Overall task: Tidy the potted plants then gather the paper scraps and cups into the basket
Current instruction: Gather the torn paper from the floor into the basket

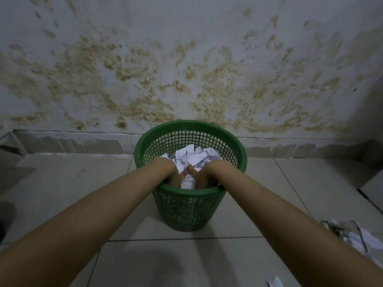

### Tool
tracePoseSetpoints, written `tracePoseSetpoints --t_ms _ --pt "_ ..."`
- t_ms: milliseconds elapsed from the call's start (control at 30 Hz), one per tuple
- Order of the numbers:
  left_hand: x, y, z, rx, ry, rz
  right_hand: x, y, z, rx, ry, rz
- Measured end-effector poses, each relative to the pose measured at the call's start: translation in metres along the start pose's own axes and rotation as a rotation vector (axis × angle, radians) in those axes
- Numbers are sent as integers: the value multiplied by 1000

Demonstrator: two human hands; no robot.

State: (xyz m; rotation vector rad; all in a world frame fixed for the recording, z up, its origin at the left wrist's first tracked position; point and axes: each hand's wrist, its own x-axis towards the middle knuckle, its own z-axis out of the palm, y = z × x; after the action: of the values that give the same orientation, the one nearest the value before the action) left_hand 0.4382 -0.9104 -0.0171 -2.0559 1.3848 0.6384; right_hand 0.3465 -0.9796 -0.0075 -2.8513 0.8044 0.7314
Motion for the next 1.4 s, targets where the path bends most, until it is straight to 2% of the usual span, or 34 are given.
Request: tracePoseSetpoints --t_ms 100,167,267,333,400,533,633,700,733,800,900,1000,1167,1267,1400 --pt "-11 0 -7 -154 -59 -33 -11 6 -7 35 -130 -7" --pt "-21 1 -13 -231 -16 -38 -19 9 -11 115 -174 -3" --pt "-40 7 -20 -151 99 -95 -39 10 -20 164 -138 -11" --pt "-57 16 -24 -169 172 -113 -60 14 -29 173 -43 -11" --pt "-78 31 -25 -306 303 -28 -89 19 -34 237 90 8" --pt "-119 83 -12 -502 806 82 -152 44 -17 503 344 2" --pt "-132 127 5 -458 977 234 -188 69 23 542 254 58" --pt "-128 157 18 -491 1035 377 -196 84 60 562 158 133" --pt "-121 171 26 -513 1009 453 -195 89 81 574 114 160" --pt "-100 199 49 -508 820 549 -186 95 125 589 18 200" --pt "-64 229 88 -439 455 537 -170 96 192 628 -82 275" --pt "-41 242 124 -411 300 481 -162 89 240 658 -51 346" --pt "-40 253 159 -393 251 540 -151 88 261 586 115 329" --pt "-43 255 168 -432 341 590 -147 89 262 618 180 310" --pt "-35 251 179 -591 432 544 -149 93 264 707 263 357"
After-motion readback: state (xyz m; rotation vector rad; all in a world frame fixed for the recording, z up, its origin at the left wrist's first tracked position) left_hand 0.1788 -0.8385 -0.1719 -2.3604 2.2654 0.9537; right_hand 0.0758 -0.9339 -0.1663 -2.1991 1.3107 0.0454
